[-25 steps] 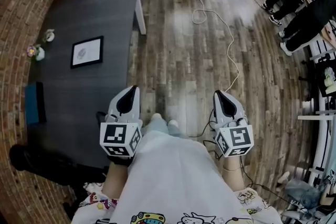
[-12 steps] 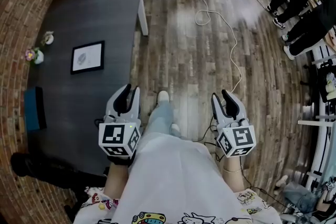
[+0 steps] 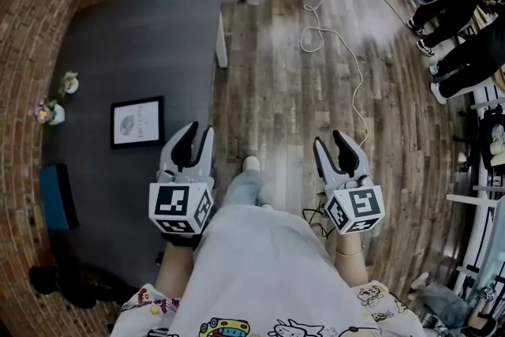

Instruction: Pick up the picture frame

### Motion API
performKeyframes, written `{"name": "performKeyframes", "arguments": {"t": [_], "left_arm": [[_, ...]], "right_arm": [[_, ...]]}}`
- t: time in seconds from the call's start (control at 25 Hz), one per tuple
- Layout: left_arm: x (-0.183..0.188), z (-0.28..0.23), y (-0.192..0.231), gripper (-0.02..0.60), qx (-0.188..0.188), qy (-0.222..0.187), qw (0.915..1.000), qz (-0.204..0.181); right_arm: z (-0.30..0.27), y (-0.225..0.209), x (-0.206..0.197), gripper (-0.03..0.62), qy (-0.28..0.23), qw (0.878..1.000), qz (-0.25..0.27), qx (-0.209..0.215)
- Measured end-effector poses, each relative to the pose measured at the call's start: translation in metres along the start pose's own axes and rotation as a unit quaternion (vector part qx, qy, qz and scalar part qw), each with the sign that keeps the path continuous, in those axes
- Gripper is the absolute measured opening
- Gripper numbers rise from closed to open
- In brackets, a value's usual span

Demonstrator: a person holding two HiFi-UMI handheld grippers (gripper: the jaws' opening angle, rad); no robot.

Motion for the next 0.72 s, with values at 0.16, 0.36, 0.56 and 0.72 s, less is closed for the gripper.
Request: {"name": "performKeyframes", "arguments": {"t": [0.16,0.36,0.56,0.72], "left_arm": [[0.012,-0.008,0.021,0.117,0.013,-0.009,0.9998,0.006],[0.007,-0.007,0.03,0.118,0.038,-0.015,0.9988,0.027],[0.002,-0.001,0.045,0.122,0.063,-0.022,0.9967,0.046],[-0.002,0.008,0.059,0.13,0.085,-0.028,0.994,0.063]], "right_arm": [[-0.029,0.009,0.014,0.184,0.004,1.0,0.006,0.022],[-0.048,0.01,0.024,0.192,0.017,0.999,0.024,0.046],[-0.068,0.019,0.03,0.207,0.027,0.997,0.032,0.067],[-0.085,0.032,0.039,0.219,0.028,0.995,0.046,0.088]]}}
Point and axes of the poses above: the fingertips, and each gripper's own axes: z backward along the fingers, y to its left, x out of its top, the point moved 6 cm from there along z, backward along the fingers, and after that the axes turned 5 degrees about -x, right-handed, at the moved point
